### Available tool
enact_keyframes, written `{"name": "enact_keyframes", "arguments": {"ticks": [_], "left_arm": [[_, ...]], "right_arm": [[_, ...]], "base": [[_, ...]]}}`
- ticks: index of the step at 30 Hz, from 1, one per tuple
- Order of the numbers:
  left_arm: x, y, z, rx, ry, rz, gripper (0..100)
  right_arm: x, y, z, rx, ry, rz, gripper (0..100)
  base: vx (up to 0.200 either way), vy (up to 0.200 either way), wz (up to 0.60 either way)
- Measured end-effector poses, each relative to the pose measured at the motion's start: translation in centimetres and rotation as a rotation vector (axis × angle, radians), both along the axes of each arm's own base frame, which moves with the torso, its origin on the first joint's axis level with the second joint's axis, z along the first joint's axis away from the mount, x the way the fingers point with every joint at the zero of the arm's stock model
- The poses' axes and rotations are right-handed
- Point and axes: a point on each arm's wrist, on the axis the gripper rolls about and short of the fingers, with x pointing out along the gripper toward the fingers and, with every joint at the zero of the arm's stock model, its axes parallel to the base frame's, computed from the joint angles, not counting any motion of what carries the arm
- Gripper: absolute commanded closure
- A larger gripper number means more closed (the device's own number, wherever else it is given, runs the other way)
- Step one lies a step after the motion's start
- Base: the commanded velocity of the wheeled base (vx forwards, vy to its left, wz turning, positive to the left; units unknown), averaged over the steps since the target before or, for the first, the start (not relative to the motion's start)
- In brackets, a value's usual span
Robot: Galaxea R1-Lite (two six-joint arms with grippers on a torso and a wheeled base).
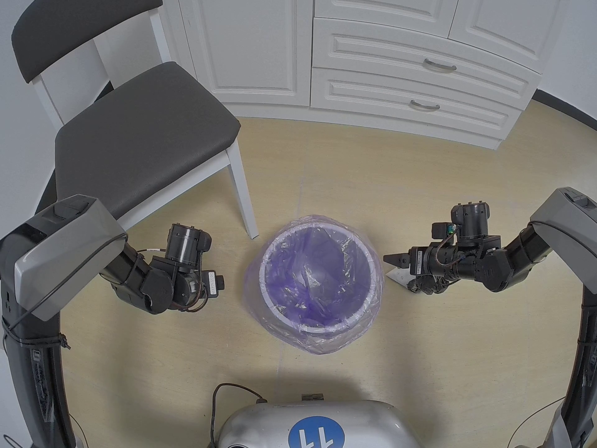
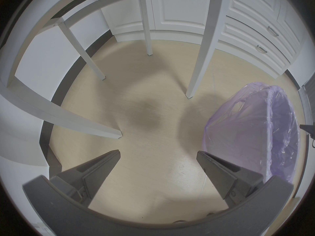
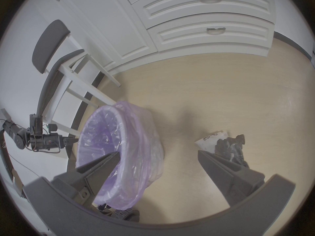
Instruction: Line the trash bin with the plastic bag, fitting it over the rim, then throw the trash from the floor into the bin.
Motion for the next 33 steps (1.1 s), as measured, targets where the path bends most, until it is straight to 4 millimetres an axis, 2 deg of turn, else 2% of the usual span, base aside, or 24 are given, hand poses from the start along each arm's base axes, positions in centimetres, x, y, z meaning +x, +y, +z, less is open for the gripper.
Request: {"name": "enact_keyframes", "arguments": {"ticks": [5, 19, 33], "left_arm": [[-0.1, -0.2, 0.1, 0.001, -0.004, -0.005, 0], [-0.9, -0.3, 0.1, -0.007, -0.032, -0.010, 0], [-0.6, -0.6, -0.9, -0.013, -0.033, -0.022, 0]], "right_arm": [[0.0, 0.1, -0.6, -0.004, 0.014, 0.023, 0], [1.1, 0.6, -4.1, -0.010, 0.080, 0.044, 0], [3.8, 1.6, -7.8, 0.093, 0.130, 0.050, 0]], "base": [[0.000, 0.000, 0.00], [0.000, 0.000, 0.00], [0.000, 0.000, 0.00]]}}
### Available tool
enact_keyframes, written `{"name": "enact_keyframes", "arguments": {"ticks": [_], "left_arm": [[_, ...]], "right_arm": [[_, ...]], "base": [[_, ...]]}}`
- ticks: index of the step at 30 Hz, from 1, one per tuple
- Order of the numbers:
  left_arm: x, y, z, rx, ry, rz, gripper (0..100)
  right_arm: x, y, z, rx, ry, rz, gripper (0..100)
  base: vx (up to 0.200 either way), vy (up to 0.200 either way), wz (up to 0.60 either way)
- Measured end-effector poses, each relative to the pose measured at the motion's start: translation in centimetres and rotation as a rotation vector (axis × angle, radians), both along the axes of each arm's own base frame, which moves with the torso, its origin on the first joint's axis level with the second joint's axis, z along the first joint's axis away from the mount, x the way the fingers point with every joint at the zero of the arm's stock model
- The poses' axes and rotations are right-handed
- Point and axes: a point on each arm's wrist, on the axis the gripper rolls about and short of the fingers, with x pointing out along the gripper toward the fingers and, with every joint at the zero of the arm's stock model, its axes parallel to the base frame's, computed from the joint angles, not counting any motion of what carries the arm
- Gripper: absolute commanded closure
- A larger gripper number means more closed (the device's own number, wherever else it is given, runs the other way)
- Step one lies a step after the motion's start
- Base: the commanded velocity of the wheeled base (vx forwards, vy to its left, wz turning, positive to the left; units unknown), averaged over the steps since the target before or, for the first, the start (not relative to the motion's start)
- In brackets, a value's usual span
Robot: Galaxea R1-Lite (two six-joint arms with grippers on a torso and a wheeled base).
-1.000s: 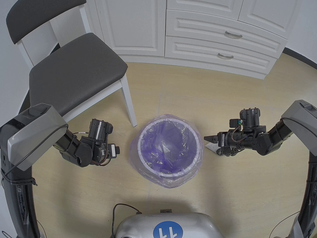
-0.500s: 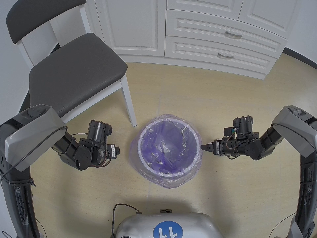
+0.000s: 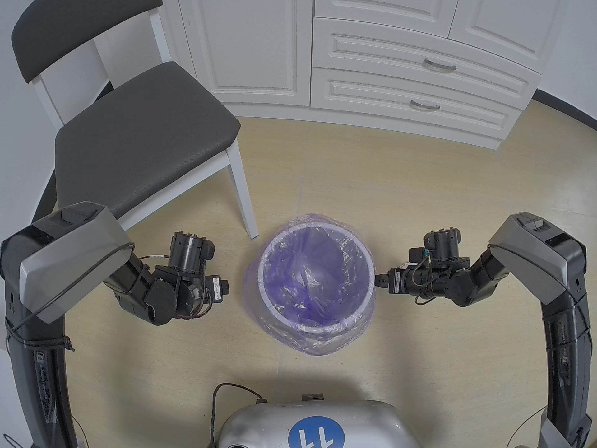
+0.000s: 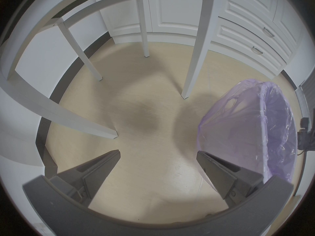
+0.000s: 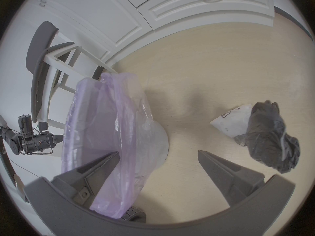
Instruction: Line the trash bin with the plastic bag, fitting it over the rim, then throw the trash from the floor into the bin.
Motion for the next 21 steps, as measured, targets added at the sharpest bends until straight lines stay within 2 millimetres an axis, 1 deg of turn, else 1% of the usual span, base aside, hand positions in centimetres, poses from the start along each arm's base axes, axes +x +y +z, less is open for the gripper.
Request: {"name": "enact_keyframes", "arguments": {"ticks": [5, 9, 13, 21], "left_arm": [[0.4, -0.1, -1.0, 0.002, -0.002, -0.002, 0], [0.8, -0.2, -1.9, 0.005, 0.008, -0.003, 0], [1.7, -0.4, -2.6, 0.004, 0.005, -0.002, 0], [4.3, -1.4, -4.2, 0.006, 0.002, -0.003, 0]], "right_arm": [[0.7, 0.9, -1.6, -0.018, 0.014, -0.007, 0], [0.8, 1.2, -2.7, -0.037, 0.058, -0.011, 0], [1.0, 1.3, -3.1, -0.066, 0.085, -0.033, 0], [1.2, 1.7, -3.3, -0.107, 0.121, -0.057, 0]], "base": [[0.000, 0.000, 0.00], [0.000, 0.000, 0.00], [0.000, 0.000, 0.00], [0.000, 0.000, 0.00]]}}
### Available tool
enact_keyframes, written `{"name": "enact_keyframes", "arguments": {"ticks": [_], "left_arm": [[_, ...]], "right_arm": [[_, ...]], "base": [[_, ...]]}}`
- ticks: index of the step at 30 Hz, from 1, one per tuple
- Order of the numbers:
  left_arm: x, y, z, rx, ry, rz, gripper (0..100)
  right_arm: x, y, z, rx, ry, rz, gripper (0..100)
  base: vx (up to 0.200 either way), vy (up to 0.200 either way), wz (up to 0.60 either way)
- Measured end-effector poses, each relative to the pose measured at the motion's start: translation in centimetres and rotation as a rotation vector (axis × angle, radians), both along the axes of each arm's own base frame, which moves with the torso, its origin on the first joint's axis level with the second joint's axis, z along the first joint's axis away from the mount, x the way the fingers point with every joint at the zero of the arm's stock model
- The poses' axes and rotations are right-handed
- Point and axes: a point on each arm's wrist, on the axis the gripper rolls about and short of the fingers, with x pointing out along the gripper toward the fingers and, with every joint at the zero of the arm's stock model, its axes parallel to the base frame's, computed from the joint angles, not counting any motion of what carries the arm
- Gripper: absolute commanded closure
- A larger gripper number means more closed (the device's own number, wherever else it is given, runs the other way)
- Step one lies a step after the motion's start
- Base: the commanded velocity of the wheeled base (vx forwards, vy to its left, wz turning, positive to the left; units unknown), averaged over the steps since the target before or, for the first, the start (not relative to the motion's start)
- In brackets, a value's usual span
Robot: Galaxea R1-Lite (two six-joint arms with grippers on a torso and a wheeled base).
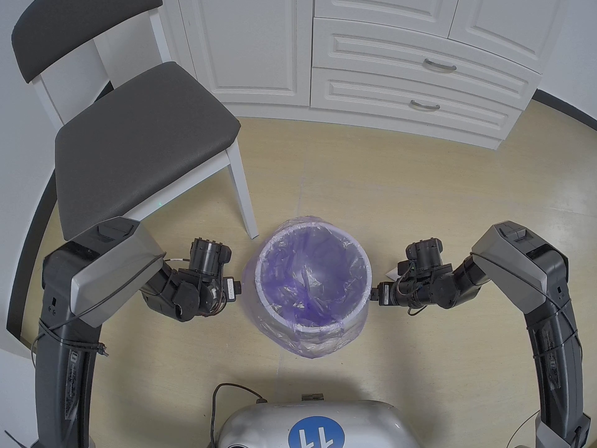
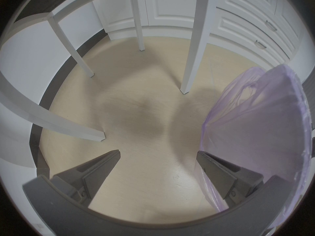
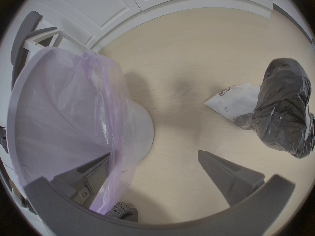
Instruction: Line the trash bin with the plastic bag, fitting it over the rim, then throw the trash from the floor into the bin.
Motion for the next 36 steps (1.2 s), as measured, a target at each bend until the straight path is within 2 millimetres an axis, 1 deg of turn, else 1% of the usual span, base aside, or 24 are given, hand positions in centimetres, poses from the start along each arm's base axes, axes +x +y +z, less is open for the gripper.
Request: {"name": "enact_keyframes", "arguments": {"ticks": [7, 15, 20, 29, 32, 36], "left_arm": [[2.3, -0.7, -0.9, 0.008, 0.017, -0.001, 0], [4.8, -1.3, -1.9, 0.023, 0.032, -0.003, 0], [6.0, -1.9, -2.7, 0.030, 0.032, -0.011, 0], [7.5, -3.2, -3.6, 0.016, 0.026, -0.009, 0], [7.4, -4.0, -3.8, -0.015, 0.019, 0.001, 0], [7.1, -5.0, -4.2, -0.037, 0.018, 0.018, 0]], "right_arm": [[0.2, 0.4, 0.1, -0.071, 0.090, -0.037, 0], [0.7, 0.9, 0.4, -0.081, 0.075, -0.044, 0], [0.8, 1.0, 0.3, -0.075, 0.049, -0.043, 0], [0.5, 1.1, 0.0, -0.071, 0.028, -0.039, 0], [0.5, 1.2, 0.0, -0.070, 0.029, -0.038, 0], [0.1, 2.1, -0.1, -0.074, 0.034, -0.027, 0]], "base": [[0.000, 0.000, 0.00], [0.000, 0.000, 0.00], [0.000, 0.000, 0.00], [0.000, 0.000, 0.00], [0.000, 0.000, 0.00], [0.000, 0.000, 0.00]]}}
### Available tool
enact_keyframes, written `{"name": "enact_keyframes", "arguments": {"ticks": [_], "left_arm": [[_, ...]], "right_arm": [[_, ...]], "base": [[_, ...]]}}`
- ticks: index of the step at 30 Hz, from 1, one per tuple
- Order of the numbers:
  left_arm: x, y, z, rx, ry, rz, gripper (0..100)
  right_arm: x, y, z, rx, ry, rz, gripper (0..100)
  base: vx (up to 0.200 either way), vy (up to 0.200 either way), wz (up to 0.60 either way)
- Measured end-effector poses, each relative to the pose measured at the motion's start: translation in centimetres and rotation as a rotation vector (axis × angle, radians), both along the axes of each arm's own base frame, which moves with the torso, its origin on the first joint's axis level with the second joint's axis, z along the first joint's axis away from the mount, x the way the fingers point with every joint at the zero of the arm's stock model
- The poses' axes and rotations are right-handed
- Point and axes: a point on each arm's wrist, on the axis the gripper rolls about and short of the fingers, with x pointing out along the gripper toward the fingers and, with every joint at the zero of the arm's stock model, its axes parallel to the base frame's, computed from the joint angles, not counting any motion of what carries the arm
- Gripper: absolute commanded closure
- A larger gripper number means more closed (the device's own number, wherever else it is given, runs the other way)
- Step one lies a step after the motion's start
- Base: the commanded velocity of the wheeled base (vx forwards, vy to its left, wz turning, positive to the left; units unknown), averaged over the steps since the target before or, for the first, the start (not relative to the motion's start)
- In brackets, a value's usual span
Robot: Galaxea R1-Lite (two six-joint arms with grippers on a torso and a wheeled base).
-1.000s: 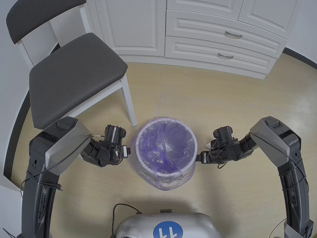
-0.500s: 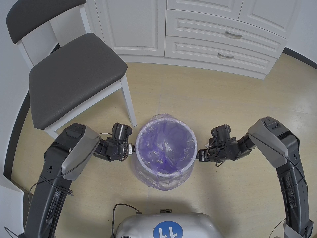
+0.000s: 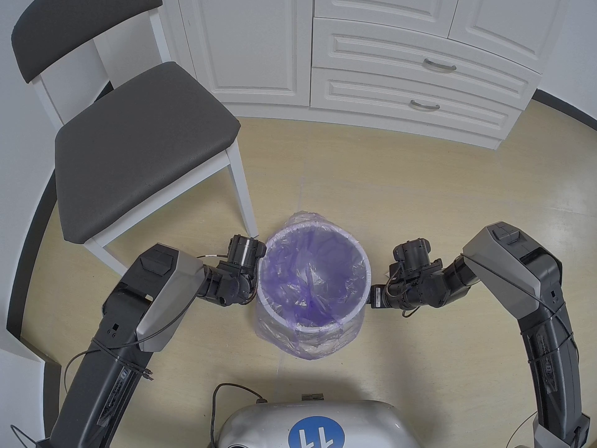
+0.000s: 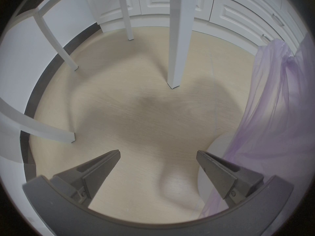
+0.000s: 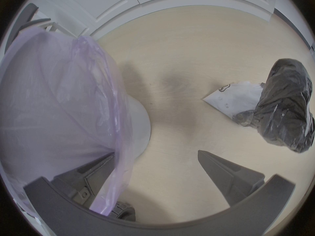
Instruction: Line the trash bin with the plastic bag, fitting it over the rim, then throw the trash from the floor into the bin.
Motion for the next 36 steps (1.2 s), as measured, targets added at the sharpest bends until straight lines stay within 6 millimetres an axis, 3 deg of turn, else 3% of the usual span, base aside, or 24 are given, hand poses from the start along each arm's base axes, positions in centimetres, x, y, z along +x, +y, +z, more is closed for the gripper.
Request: {"name": "enact_keyframes", "arguments": {"ticks": [10, 25, 36], "left_arm": [[-0.9, 1.5, -0.1, 0.008, 0.032, 0.078, 0], [-6.5, 3.0, 3.1, 0.009, 0.035, 0.063, 0], [-9.5, 3.4, 4.7, 0.000, -0.014, 0.029, 0]], "right_arm": [[-0.5, 0.8, 0.0, 0.001, 0.002, 0.019, 0], [-0.6, 1.3, 0.2, 0.005, -0.051, 0.017, 0], [-2.0, 1.7, 0.5, -0.004, -0.095, 0.027, 0]], "base": [[0.000, 0.000, 0.00], [0.000, 0.000, 0.00], [0.000, 0.000, 0.00]]}}
